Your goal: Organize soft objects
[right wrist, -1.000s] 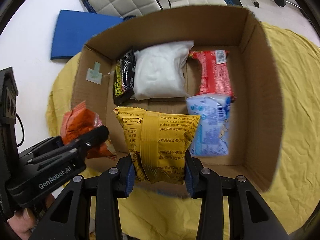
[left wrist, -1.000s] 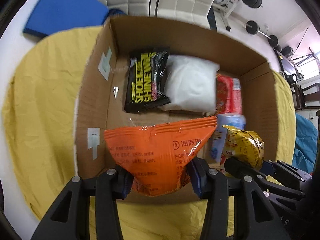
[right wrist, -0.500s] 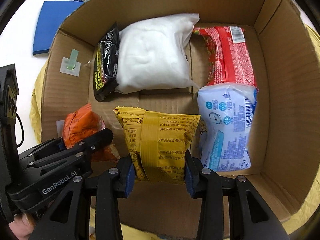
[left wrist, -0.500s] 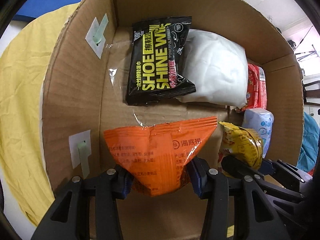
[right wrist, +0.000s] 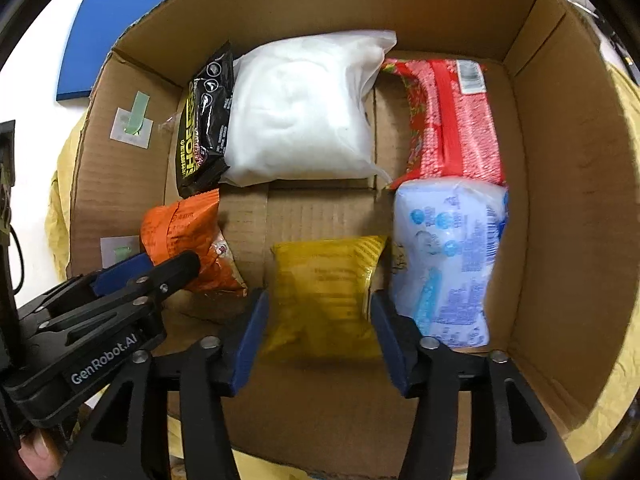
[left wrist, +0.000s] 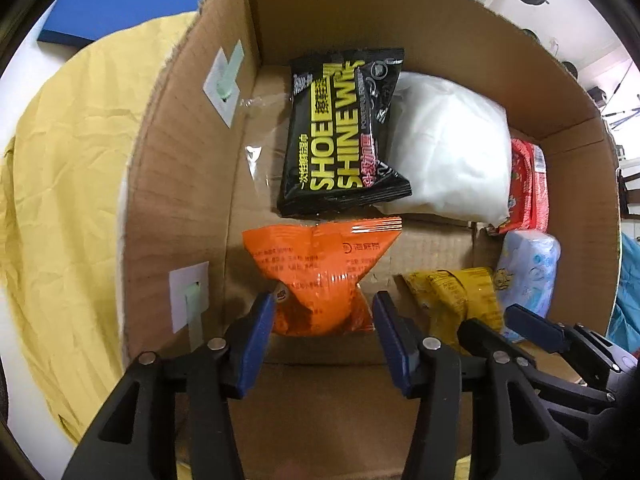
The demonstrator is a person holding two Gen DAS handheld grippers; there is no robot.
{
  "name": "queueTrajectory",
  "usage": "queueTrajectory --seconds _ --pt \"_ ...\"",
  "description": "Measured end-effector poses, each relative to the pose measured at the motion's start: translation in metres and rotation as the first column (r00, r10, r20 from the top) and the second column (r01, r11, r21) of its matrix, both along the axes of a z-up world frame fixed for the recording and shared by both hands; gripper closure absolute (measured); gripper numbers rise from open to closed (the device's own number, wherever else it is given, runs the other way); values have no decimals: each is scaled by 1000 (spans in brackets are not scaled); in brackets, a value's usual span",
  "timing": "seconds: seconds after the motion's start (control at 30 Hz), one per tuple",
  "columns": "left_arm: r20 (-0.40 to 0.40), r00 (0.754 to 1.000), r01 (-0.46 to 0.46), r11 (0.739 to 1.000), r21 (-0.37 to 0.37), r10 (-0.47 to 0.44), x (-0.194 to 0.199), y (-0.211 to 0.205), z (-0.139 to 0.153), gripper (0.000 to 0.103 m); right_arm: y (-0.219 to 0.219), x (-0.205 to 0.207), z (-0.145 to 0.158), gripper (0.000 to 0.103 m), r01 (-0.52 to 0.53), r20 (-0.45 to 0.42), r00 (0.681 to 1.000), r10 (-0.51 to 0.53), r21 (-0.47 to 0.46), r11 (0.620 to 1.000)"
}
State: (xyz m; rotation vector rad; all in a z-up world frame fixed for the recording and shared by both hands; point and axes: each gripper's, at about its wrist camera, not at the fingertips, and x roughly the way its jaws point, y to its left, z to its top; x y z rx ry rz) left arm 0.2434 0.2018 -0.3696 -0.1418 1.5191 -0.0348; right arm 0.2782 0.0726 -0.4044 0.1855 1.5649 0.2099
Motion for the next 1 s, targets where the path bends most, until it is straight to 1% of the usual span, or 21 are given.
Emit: queueTrajectory --seconds 0.07,0.1,0.13,0.2,0.23,0.27,0.3,0.37,0.47,0.6,0.67,0.73,0.83,0.93,1.0 --pt "14 1000 -3 1000 2 3 -1 0 6 51 -1 1 4 37 0 14 1000 0 -16 1000" --pt "20 1000 -6 1000 1 6 0 1 10 50 -1 1 7 32 -1 22 1000 1 -29 1000" --pt "27 1000 -10 1000 3 10 0 1 13 48 -1 2 9 26 -1 31 1000 2 -39 999" --pt "42 999 -15 1000 13 14 -1 1 18 41 -5 3 13 19 4 48 999 -1 -63 998" --pt "53 999 -16 999 32 14 -1 0 22 32 -8 3 15 14 5 57 998 -1 -73 997" --pt "64 998 -15 999 51 12 -1 0 25 23 -9 4 18 12 7 66 998 -1 -82 997" --pt "74 997 -13 998 67 8 -1 0 28 19 -15 4 19 8 10 72 997 -3 -90 996" --pt "81 997 -17 998 64 12 -3 0 35 11 -20 4 22 3 15 80 997 -7 -105 994" --pt "97 995 -22 998 55 17 5 5 47 8 -29 3 29 1 28 96 995 -17 -119 993" --pt "135 991 -23 998 56 16 -3 5 68 8 -36 -5 40 1 37 113 993 -22 -129 991" --pt "155 988 -24 998 51 15 -5 -1 69 8 -39 -10 50 1 39 126 992 -22 -135 990" --pt "182 983 -26 998 52 16 -11 -3 85 8 -44 -15 60 1 44 143 990 -24 -136 990" --pt "225 974 -31 999 44 20 -20 -6 107 8 -55 -25 83 1 57 168 985 -35 -128 990" --pt "273 962 -36 998 52 20 -34 -9 132 8 -63 -37 107 1 70 208 977 -44 -118 991" --pt "301 953 -41 998 51 24 -41 -12 148 8 -70 -47 128 1 77 242 969 -47 -118 990"
